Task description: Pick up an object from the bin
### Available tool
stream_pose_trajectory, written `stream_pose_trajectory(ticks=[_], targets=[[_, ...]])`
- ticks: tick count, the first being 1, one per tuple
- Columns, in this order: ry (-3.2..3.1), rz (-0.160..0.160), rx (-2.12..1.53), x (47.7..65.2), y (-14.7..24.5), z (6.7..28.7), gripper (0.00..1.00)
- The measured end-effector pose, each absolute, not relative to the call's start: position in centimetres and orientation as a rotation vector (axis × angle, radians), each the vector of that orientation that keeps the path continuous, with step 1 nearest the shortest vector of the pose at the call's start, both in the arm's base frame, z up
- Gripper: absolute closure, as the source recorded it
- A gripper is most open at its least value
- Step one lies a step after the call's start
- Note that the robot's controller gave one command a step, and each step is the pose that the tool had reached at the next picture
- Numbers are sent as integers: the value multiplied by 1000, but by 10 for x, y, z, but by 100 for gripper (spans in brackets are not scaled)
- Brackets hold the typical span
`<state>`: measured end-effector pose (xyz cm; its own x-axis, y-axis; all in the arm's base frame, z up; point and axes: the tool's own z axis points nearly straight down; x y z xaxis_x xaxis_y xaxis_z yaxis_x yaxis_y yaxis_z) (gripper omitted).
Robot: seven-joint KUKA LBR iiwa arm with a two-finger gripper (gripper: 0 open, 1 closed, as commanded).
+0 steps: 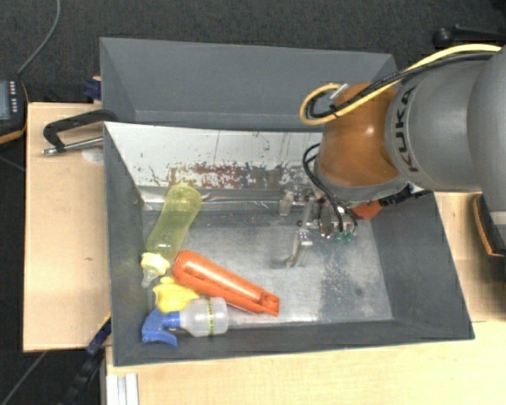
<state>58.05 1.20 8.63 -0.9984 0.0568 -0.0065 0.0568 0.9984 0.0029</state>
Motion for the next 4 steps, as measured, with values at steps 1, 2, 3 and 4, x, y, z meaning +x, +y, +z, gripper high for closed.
stream_pose_trajectory(ticks=[1,2,3,4], targets=[[3135,5,104,548,21,81,0],[3135,5,58,536,46,73,0],[3134,5,75,512,69,78,0],[3128,5,70,503,119,79,0]])
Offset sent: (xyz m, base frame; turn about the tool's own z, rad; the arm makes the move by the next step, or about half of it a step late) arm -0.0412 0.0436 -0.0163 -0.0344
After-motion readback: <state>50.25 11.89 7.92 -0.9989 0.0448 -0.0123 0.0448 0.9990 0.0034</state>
